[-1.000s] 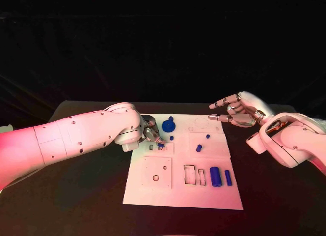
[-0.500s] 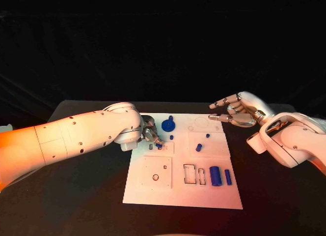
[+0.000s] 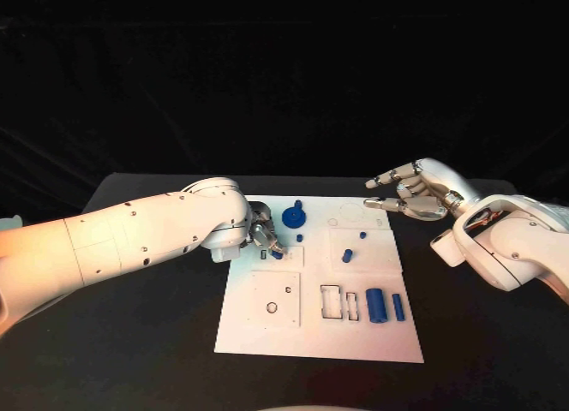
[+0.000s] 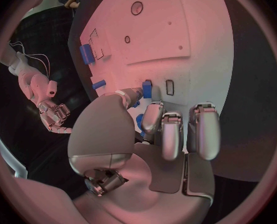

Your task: Assemble the parts on the task board

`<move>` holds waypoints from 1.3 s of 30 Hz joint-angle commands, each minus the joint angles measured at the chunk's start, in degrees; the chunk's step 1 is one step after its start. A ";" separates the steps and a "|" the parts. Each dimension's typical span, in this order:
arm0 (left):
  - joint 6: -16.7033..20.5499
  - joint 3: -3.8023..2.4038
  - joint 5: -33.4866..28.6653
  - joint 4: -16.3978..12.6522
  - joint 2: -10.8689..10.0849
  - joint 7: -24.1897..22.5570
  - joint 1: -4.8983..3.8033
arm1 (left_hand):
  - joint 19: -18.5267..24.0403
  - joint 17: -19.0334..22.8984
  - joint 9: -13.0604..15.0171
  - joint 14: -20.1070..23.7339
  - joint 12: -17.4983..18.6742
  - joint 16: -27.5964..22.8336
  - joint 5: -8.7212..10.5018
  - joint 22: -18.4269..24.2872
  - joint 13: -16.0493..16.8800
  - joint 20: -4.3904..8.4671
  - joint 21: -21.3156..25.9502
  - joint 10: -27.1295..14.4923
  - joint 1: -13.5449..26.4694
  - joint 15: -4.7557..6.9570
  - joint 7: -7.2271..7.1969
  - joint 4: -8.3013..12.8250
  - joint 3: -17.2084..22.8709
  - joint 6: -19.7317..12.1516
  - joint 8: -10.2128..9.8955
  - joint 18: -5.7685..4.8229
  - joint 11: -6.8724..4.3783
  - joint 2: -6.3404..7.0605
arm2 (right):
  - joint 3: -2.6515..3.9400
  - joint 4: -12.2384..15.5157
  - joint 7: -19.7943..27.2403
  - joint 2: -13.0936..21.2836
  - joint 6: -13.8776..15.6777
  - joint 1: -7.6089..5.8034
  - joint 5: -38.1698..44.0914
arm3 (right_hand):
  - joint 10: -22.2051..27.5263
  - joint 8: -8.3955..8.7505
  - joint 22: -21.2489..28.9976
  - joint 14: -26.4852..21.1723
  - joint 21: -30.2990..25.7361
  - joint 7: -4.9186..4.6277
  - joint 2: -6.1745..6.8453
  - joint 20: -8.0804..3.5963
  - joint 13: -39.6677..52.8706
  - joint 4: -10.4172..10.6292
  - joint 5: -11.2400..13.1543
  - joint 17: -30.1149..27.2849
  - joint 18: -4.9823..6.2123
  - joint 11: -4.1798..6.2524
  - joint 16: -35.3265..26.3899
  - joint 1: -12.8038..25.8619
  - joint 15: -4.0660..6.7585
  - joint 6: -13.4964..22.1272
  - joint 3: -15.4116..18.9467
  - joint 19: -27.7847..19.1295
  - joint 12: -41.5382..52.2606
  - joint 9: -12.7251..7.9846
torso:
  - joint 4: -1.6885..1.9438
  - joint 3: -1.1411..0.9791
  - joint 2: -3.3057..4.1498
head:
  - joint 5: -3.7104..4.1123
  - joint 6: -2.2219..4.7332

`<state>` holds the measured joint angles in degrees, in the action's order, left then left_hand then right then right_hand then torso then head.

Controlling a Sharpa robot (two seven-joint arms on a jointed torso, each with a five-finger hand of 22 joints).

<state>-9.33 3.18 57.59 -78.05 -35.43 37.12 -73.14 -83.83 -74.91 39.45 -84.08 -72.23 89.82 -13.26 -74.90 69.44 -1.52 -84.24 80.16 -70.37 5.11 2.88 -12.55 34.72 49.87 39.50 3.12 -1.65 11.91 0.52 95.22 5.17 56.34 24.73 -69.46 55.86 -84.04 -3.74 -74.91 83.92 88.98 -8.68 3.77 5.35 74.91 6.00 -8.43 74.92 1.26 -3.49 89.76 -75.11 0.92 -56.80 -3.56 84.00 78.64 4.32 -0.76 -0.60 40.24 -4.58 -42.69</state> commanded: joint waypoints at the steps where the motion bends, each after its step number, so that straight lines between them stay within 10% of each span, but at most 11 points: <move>1: -2.08 0.14 0.36 -0.02 0.05 0.35 0.25 | -1.00 -15.09 0.10 -5.92 0.07 0.18 -0.83 -4.31 0.28 0.05 -0.25 0.42 -0.06 -0.31 -0.26 9.30 9.19 0.13 0.26 -0.69 -0.03 -0.47 | 0.00 0.02 0.54 -0.02 -0.46 0.05 0.55 | -0.37 -0.07 -12.43 5.97 -0.35 0.15 -0.27 0.10 8.66 -0.11 -0.31 14.62 -0.61 -0.10 -0.01 -0.14 -0.34 -0.15 0.36 4.58 -0.30 0.09 | 0.03 0.01 -0.04 | 0.01 -0.03; 24: -3.07 0.15 1.24 -0.12 0.04 0.43 0.26 | -1.21 -15.09 0.92 -5.92 -1.17 0.18 -5.47 -4.84 1.69 0.27 -0.44 1.43 2.78 0.04 -1.00 9.81 7.74 1.30 0.90 -0.78 -0.55 -0.10 | 0.00 0.08 0.59 0.04 -0.51 0.05 0.55 | -0.36 -0.06 -12.41 5.96 -0.37 0.15 -0.27 0.10 8.65 -0.07 -0.33 14.60 -0.61 -0.10 -0.03 -0.12 -0.34 -0.14 0.46 4.56 -0.30 0.09 | -0.04 -0.02 -0.01 | -0.09 -0.20; 39: -5.49 0.18 2.71 1.06 1.47 0.64 0.24 | -1.51 -15.09 0.33 -5.92 -2.23 0.18 -7.96 -5.45 3.06 1.09 -0.61 2.11 7.29 0.94 -2.36 7.62 -2.27 4.30 0.05 -0.90 -1.59 -1.05 | 0.00 0.43 0.53 0.38 -0.39 0.05 0.55 | -0.36 -0.06 -12.38 5.95 -0.38 0.15 -0.28 0.10 8.65 -0.03 -0.35 14.57 -0.60 -0.10 -0.04 -0.10 -0.34 -0.13 0.57 4.55 -0.31 0.09 | -0.10 -0.12 0.02 | -0.12 -0.36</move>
<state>-11.95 3.12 59.63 -76.96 -34.27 37.45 -73.23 -84.03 -74.94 39.84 -84.07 -74.22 89.82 -21.24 -74.93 72.46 -0.89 -84.49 81.95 -63.58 5.54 1.93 -4.94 32.80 52.44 39.88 3.14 -2.99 11.02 0.52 95.51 5.25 56.72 24.73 -69.44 55.89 -84.04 -3.74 -74.94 83.92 88.98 -8.68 3.77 5.35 74.91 5.98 -8.43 74.90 1.26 -3.49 89.76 -75.11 0.92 -56.80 -3.22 84.00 78.64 4.35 -0.81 -0.70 40.23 -4.72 -43.04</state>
